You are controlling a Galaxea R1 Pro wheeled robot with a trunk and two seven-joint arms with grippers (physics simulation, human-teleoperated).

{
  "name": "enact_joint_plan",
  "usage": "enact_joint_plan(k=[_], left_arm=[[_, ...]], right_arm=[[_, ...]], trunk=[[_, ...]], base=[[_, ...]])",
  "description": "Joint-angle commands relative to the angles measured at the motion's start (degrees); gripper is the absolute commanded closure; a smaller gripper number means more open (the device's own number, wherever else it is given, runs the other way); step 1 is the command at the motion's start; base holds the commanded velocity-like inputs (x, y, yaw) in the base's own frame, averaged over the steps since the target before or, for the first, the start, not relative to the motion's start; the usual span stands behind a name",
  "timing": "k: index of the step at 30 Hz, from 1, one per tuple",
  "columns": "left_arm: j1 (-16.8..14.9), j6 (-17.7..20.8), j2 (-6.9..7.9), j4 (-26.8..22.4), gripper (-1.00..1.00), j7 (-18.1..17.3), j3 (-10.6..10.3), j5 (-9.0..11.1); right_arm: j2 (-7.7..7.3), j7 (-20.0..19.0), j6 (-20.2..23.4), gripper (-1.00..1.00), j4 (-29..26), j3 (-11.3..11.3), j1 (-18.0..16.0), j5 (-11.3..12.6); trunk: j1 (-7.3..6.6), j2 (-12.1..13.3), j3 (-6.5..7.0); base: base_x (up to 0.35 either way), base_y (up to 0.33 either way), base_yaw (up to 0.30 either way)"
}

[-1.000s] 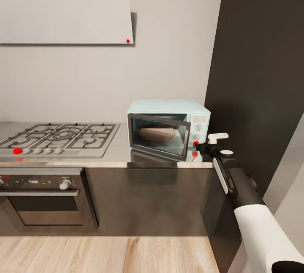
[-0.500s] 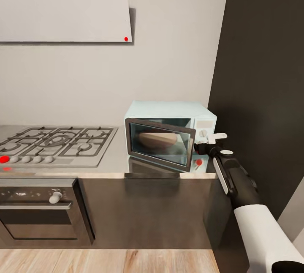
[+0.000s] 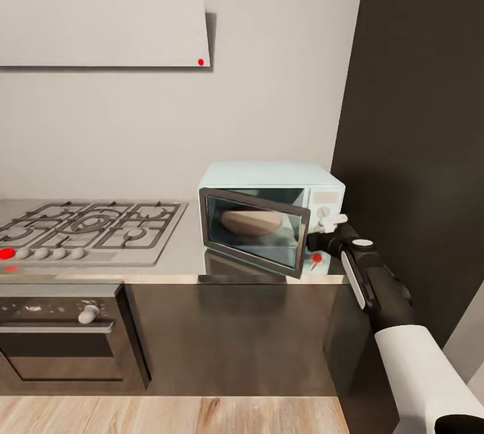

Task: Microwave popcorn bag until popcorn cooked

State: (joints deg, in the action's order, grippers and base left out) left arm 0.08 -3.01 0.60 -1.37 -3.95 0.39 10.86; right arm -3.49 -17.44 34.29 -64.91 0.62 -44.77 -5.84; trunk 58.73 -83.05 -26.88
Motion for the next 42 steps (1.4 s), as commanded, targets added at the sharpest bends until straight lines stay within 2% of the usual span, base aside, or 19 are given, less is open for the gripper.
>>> enact_joint_plan(k=[1,15,30,33,35,40,42], left_arm=[[0.01,-0.07,0.01,-0.04,-1.00,-0.27,-0.01,0.47],[0.01,-0.07,0.00,0.03,-1.00,0.00,0.05,0.52],[0.01,-0.07,-0.04,0.05,-1.00,0.17,0.14,0.56],[0.01,-0.07,-0.02,0.05,-1.00,0.17,0.14,0.56],[0.01,-0.07,0.00,0.05,-1.00,0.17,0.14,0.52],[0.01,-0.07,0.01,0.01,-1.00,0.15,0.07,0.48],[0.01,-0.07,0.01,-0.02,-1.00,0.10,0.06,0.47]], right_arm=[[-0.03,-0.61,0.40,-1.00,-0.10,0.06,-0.04,-0.48],[0.05,-0.41,1.13,-1.00,-0.30,0.06,-0.03,-1.15],[-0.13,-0.41,1.09,-1.00,-0.28,-0.02,-0.04,-1.11],[-1.83,-1.32,1.92,-1.00,-0.36,-0.01,-0.05,-0.69],[-3.01,-3.87,2.07,-1.00,-0.11,-0.01,-0.05,-0.61],[-4.89,-10.24,2.09,-1.00,0.13,0.06,-0.04,-0.81],[-4.97,-10.97,2.13,-1.00,0.14,0.09,-0.04,-0.60]], trunk=[[0.00,-0.03,-0.05],[0.00,-0.03,-0.05],[0.00,-0.03,-0.05],[0.00,-0.03,-0.05],[0.00,-0.03,-0.05],[0.00,-0.03,-0.05],[0.00,-0.03,-0.05]], base=[[0.000,0.000,0.000],[-0.007,0.009,0.000],[-0.129,0.253,0.000],[-0.156,0.167,0.000],[-0.055,0.055,0.000],[-0.010,0.010,0.000],[0.000,0.000,0.000]])
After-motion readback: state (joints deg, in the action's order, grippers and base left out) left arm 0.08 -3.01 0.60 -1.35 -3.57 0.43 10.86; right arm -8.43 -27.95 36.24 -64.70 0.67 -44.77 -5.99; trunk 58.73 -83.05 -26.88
